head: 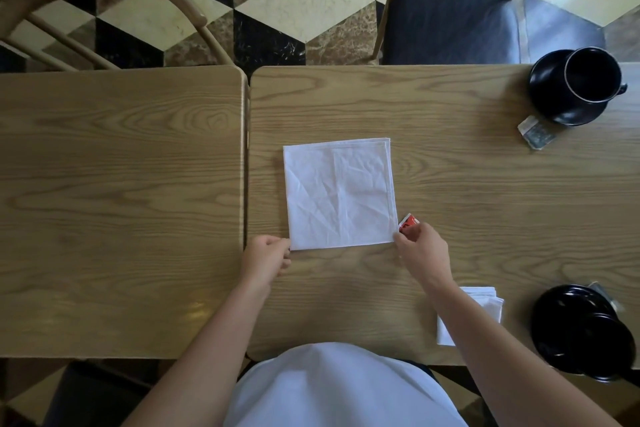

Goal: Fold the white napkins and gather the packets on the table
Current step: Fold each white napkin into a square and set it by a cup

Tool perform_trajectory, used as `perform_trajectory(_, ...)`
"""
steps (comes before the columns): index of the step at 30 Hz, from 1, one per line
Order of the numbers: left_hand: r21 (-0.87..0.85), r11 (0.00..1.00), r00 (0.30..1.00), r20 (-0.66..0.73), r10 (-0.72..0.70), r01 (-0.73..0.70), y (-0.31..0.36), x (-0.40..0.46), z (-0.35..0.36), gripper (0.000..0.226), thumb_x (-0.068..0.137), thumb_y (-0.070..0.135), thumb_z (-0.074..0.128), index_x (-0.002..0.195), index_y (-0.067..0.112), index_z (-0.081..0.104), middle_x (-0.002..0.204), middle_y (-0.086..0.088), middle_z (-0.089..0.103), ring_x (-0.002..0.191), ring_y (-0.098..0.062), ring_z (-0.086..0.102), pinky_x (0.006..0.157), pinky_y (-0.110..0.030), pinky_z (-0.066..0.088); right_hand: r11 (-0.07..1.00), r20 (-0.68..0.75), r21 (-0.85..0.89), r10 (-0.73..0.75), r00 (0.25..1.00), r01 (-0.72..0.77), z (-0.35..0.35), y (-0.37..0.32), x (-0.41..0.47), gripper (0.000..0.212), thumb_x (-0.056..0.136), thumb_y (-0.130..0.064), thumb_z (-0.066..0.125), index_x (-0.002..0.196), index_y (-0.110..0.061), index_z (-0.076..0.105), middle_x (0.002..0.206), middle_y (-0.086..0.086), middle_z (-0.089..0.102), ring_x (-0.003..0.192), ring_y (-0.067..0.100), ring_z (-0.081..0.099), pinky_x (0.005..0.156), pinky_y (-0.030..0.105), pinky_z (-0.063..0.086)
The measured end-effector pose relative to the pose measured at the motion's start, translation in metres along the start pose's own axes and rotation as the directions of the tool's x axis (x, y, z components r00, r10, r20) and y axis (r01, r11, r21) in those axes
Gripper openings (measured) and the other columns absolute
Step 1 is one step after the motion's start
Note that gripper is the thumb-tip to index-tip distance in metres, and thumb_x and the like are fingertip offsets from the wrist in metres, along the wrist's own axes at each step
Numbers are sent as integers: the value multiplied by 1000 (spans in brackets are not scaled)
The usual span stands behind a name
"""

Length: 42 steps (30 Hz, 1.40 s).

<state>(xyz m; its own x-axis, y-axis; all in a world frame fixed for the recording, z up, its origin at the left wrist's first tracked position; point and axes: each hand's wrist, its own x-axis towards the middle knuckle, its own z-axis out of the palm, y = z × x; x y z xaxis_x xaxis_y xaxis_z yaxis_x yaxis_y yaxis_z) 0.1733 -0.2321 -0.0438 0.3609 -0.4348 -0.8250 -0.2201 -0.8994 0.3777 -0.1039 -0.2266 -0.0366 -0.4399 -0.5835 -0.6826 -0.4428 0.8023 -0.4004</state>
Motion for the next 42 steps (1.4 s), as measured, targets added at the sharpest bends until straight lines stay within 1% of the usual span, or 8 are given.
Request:
perform_trajectory(2,-74,996,997,47,-53,56,6,2,8,12,82,23,72,83,11,69,75,-7,70,56,-16,67,43,-27,50,1000,18,-3,17,1000,-17,2,-4,1,20,83,-34,64,87,-15,67,80,-6,69,71,14,65,56,27,42)
perform_trajectory(6,-117,992,997,56,-46,52,15,6,12,19,79,27,78,76,12,67,64,-2,61,50,-14,54,41,-20,35,998,73,50,36,997,-39,4,-14,0,30,83,-28,67,73,1,68,59,2,56,53,19,52,51,27,39)
perform_trajectory(10,-230,972,991,135,-21,52,12,-3,2,12,84,17,74,85,9,65,70,-6,61,45,-12,59,38,-18,38,987,112,148,39,993,-55,0,-16,-8,26,83,-21,66,82,5,69,64,6,55,57,21,52,53,25,39)
perform_trajectory(13,-333,941,977,215,15,58,0,-13,-8,8,88,8,70,87,7,63,77,-11,63,46,-13,65,37,-19,43,969,151,241,15,988,-51,-5,-10,-21,13,84,-18,68,83,-5,71,74,3,66,57,15,63,46,20,40)
perform_trajectory(19,-299,953,974,227,15,55,-32,-35,-18,9,88,7,71,90,6,63,77,-11,64,46,-11,63,37,-20,44,945,246,295,67,967,-140,-4,29,-53,5,85,-14,70,82,-10,69,76,9,71,67,23,60,51,25,36)
perform_trajectory(28,-184,972,967,235,-100,145,-88,-49,-21,6,87,7,69,91,5,66,70,-8,68,53,-16,63,42,-23,46,957,249,233,116,962,-176,6,74,-88,13,87,-14,71,90,-1,68,62,6,71,36,8,51,38,19,34)
perform_trajectory(34,-223,974,985,172,9,30,-65,-48,-26,19,86,8,66,100,14,57,83,-10,66,57,-18,65,43,-25,47,939,196,323,51,979,-113,-7,46,-83,26,86,-12,68,109,-11,56,82,12,75,53,12,63,47,24,44)
perform_trajectory(42,-333,943,982,178,64,-1,6,-39,-27,13,84,12,55,79,10,67,53,-5,66,40,-15,59,42,-18,44,898,255,428,-16,967,-99,-23,-8,-53,7,87,-12,60,88,-12,67,65,2,66,49,11,53,45,20,36)
